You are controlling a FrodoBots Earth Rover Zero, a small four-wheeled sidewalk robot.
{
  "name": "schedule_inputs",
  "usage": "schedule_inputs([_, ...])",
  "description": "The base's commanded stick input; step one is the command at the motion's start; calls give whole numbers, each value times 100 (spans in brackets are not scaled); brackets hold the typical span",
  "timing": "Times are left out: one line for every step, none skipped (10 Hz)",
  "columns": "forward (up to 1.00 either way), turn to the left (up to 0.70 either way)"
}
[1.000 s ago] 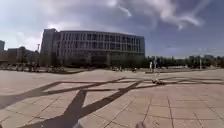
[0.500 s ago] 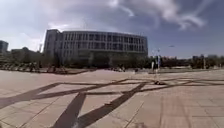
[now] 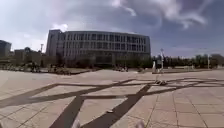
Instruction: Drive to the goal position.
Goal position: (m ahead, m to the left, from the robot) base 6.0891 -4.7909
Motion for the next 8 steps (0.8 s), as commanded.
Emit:
schedule_inputs([70, 9])
schedule_inputs([70, 9])
schedule_inputs([70, 9])
schedule_inputs([70, 9])
schedule_inputs([70, 9])
schedule_inputs([70, 9])
schedule_inputs([70, 9])
schedule_inputs([70, 9])
